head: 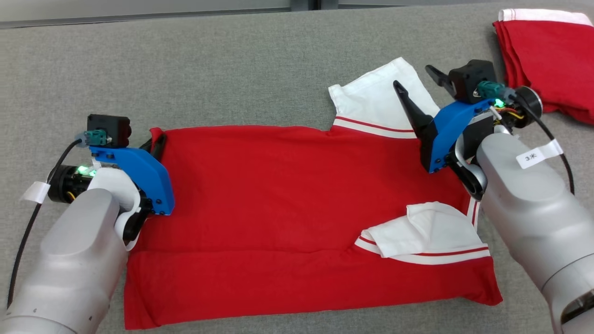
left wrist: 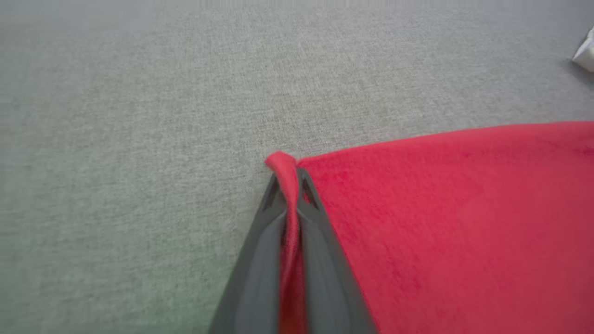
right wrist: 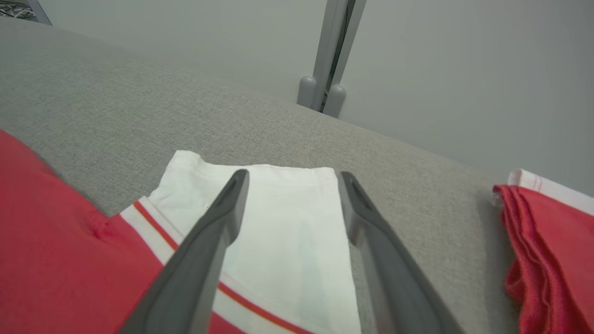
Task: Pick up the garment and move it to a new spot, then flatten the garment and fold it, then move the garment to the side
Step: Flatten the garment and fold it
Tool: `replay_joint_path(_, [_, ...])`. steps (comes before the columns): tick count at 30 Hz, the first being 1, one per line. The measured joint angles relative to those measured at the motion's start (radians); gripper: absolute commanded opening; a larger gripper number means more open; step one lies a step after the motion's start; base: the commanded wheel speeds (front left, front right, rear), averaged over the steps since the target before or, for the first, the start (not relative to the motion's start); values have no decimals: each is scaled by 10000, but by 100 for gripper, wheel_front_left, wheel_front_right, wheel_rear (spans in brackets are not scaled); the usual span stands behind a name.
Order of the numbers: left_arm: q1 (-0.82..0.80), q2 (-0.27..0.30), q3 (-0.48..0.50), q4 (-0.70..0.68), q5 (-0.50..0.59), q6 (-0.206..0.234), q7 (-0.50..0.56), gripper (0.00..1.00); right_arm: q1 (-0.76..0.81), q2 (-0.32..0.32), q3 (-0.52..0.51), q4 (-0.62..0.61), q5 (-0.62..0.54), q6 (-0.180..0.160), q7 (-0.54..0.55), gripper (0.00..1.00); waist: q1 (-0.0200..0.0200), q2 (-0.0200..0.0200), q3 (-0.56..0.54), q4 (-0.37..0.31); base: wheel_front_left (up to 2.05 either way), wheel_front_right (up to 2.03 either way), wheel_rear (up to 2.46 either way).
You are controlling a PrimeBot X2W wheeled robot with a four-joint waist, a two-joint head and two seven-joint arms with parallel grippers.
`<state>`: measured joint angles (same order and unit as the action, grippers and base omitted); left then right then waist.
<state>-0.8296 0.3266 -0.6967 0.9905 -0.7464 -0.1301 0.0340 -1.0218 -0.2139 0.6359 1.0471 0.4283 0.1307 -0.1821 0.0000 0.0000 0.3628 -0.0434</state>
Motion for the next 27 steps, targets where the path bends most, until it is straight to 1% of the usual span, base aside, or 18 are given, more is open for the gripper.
replay_joint_path(5, [-92,-163,-12,-19,-113,-2,-788,0,-392,-280,88,326,318,0,242,100,0,0,-16,300,0,0,0])
replay_joint_path(10, [-113,-318,-280,-364,-105,0,-1189,0,-1207,-491,46,803,656,-2,1093,100,1,0,145,606,0,0,0])
replay_joint_path(15, [-160,-499,-506,-654,-44,0,-1465,0,-1963,-504,-35,1360,1085,0,2174,100,1,0,407,925,0,0,0])
replay_joint_path(19, [-278,-619,-600,-773,6,0,-1603,0,-2204,-552,-77,1801,1319,0,3122,100,1,0,639,1163,0,0,0])
replay_joint_path(23, [-385,-756,-654,-867,13,0,-1732,0,-2356,-633,-178,2023,1557,0,3582,100,1,1,874,1362,0,0,0])
replay_joint_path(27, [-516,-790,-723,-899,13,0,-1818,0,-2450,-723,-268,2201,1626,0,3787,100,2,0,1101,1486,0,0,0])
